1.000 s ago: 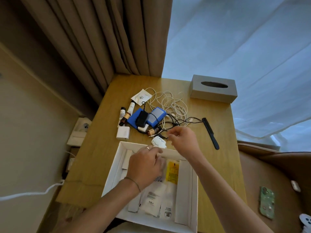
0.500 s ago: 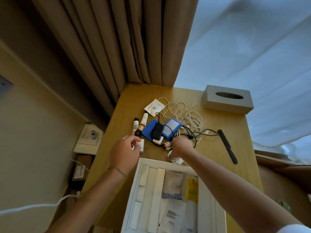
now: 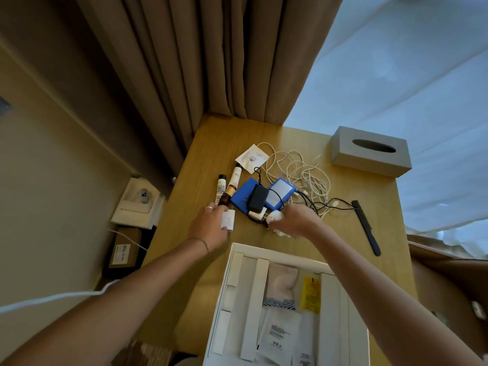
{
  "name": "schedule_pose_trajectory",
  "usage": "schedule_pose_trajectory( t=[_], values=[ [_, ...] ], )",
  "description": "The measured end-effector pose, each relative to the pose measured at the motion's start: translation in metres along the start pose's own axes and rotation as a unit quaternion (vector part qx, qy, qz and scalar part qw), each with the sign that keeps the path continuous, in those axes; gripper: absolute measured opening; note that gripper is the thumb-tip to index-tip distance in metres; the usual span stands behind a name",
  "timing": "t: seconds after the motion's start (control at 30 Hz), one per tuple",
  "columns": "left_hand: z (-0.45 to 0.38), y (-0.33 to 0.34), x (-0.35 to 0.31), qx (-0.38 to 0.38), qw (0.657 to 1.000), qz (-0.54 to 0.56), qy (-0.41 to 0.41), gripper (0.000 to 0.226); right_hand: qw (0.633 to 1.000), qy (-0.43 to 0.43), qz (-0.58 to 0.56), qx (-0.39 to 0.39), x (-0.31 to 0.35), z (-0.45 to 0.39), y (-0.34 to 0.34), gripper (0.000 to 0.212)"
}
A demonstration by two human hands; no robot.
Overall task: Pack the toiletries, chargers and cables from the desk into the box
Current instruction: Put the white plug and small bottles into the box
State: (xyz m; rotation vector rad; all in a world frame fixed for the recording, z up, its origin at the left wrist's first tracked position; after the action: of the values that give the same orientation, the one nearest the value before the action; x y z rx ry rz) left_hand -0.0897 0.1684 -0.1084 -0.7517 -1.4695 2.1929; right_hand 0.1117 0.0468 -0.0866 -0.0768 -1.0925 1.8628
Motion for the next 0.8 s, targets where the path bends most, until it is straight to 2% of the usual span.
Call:
schedule_pose_trajectory(
  t=[0.13,0.27,0.43,0.53,0.67,0.8],
  values=[
    [-0.012,0.017,-0.015,0.011,0.988,-0.121,0.096,0.065,0.976,-0.023,-0.215,0.011,0.014,0.038,-0.016,0.038],
    [-0.021,0.026,-0.023,0.014,0.967,-0.210,0.144,0.061,0.951,-0.040,-0.306,0.024,0.024,0.078,-0.009,0.033],
    [-0.025,0.031,-0.022,0.002,0.966,-0.199,0.163,0.059,0.902,-0.019,-0.429,0.046,0.028,0.119,0.007,0.055],
    [-0.027,0.029,-0.018,-0.006,0.975,-0.154,0.161,0.058,0.871,-0.012,-0.487,0.063,0.025,0.139,0.022,0.047],
    [-0.021,0.018,-0.008,-0.037,0.992,-0.026,0.117,0.057,0.811,0.026,-0.581,0.069,0.010,0.158,0.048,0.028],
    [-0.005,0.001,0.007,-0.072,0.984,0.163,0.026,0.059,0.800,0.034,-0.594,0.078,-0.003,0.158,0.073,0.034]
  ],
)
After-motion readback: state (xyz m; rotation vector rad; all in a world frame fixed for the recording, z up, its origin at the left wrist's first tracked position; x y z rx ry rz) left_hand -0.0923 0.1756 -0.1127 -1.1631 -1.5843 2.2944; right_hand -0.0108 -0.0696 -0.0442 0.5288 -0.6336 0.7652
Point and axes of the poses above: each hand's wrist, its own z-axis away from the middle knuckle, its own y-axis out of the palm, x = y × z, the point moved 7 cm from there along -z, towards the middle knuckle, and after that the axes turned 14 degrees about -z, right-handed, at the moved point
